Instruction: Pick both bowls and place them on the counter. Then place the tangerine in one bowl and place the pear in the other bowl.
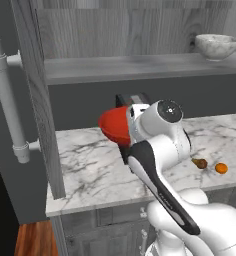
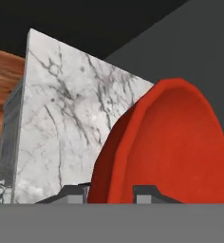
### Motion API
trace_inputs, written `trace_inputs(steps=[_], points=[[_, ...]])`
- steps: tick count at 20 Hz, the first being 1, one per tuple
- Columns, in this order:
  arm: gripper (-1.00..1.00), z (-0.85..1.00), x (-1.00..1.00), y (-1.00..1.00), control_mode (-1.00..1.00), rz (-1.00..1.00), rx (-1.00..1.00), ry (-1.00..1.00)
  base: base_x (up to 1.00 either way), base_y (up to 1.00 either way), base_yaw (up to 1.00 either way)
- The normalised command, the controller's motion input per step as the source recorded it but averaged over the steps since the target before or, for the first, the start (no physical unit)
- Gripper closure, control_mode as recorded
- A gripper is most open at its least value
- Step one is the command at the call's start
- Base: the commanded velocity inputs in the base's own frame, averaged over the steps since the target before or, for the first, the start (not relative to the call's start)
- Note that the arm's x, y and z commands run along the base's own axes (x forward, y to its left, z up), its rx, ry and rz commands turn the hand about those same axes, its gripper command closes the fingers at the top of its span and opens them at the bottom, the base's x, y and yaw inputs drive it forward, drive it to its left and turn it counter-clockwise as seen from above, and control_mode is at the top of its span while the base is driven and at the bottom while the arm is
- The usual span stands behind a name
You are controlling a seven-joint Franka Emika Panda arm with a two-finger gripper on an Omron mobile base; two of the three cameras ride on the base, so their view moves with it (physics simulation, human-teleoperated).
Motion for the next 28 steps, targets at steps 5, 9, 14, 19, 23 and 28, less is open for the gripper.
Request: trace_inputs(steps=[5, 9, 14, 19, 23, 28], points=[[1.0, -0.49, 0.0, 0.52, -1.0, 0.19, -0.06, 0.04, 0.0, 0.0, 0.0], [1.0, -0.45, 0.24, 0.45, -1.0, 0.16, -0.07, 0.12, 0.0, 0.0, 0.0], [1.0, -0.51, 0.39, 0.5, -1.0, 0.12, -0.09, 0.19, 0.0, 0.0, 0.0], [1.0, -0.54, 0.45, 0.32, -1.0, 0.05, -0.1, 0.14, 0.0, 0.0, 0.0], [1.0, -0.43, 0.5, 0.21, -1.0, 0.01, -0.03, 0.1, 0.0, 0.0, 0.0], [1.0, -0.45, 0.51, 0.15, -1.0, 0.03, 0.0, 0.06, 0.0, 0.0, 0.0]])
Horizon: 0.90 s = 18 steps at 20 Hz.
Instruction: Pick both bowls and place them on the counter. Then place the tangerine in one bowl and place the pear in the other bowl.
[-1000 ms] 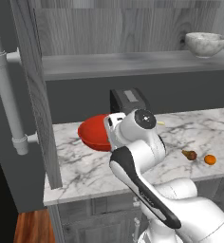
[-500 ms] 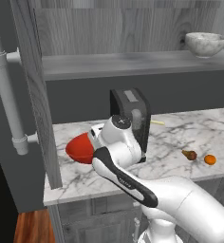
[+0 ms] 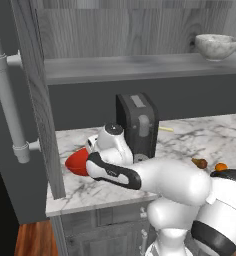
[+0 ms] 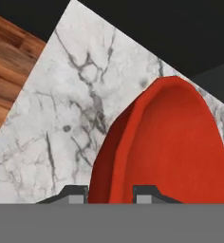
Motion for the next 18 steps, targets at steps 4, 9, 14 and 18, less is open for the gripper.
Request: trace_inputs(steps=[4, 9, 14, 18], points=[[1.0, -0.49, 0.15, 0.07, -1.0, 0.06, 0.0, 0.0, 0.0, 0.0, 0.0], [1.0, -0.54, 0.07, 0.06, -1.0, 0.07, 0.0, 0.0, 0.0, 0.0, 0.0], [1.0, -0.33, 0.01, 0.08, -1.0, 0.02, 0.0, 0.0, 0.0, 0.0, 0.0], [-1.0, -0.06, -0.04, 0.01, -1.0, 0.0, 0.0, 0.0, 0.0, 0.0, 0.0]])
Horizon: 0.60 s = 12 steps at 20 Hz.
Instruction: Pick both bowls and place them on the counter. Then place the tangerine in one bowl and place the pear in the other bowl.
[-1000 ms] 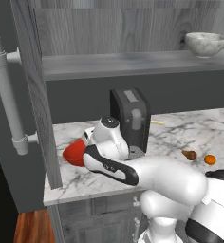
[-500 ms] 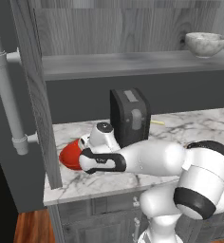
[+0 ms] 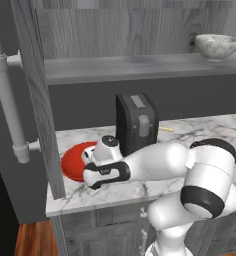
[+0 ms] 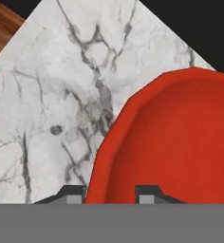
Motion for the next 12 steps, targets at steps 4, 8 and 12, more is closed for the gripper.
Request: trace_inputs(steps=[4, 8, 12], points=[[-1.0, 0.26, -0.15, -0.02, -1.0, 0.0, 0.0, -0.01, 0.0, 0.0, 0.0], [-1.0, 0.63, -0.33, -0.05, -1.0, -0.02, 0.0, -0.01, 0.0, 0.0, 0.0], [-1.0, 0.63, -0.4, -0.2, -1.0, -0.05, 0.0, 0.0, 0.0, 0.0, 0.0]])
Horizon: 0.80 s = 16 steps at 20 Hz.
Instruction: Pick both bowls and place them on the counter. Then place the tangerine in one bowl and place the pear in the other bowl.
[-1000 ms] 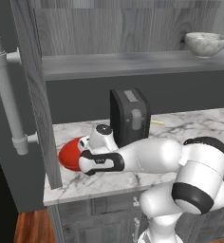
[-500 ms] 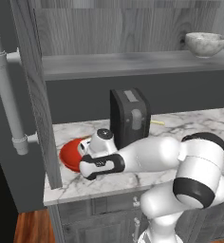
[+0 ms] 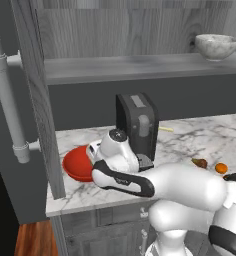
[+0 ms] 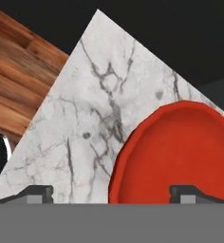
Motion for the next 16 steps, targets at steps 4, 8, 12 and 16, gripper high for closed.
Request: trace_inputs(steps=[4, 8, 12, 16], points=[[-1.0, 0.58, -0.18, -0.46, -1.0, -0.15, 0.0, 0.0, 0.0, 0.0, 0.0], [-1.0, 0.65, -0.29, -0.36, -1.0, -0.22, 0.0, -0.01, 0.0, 0.0, 0.0], [-1.0, 0.8, -0.31, -0.28, -1.0, -0.21, 0.0, -0.01, 0.0, 0.0, 0.0], [-1.0, 0.68, -0.21, -0.43, -1.0, -0.2, -0.04, 0.0, 0.0, 0.0, 0.0]])
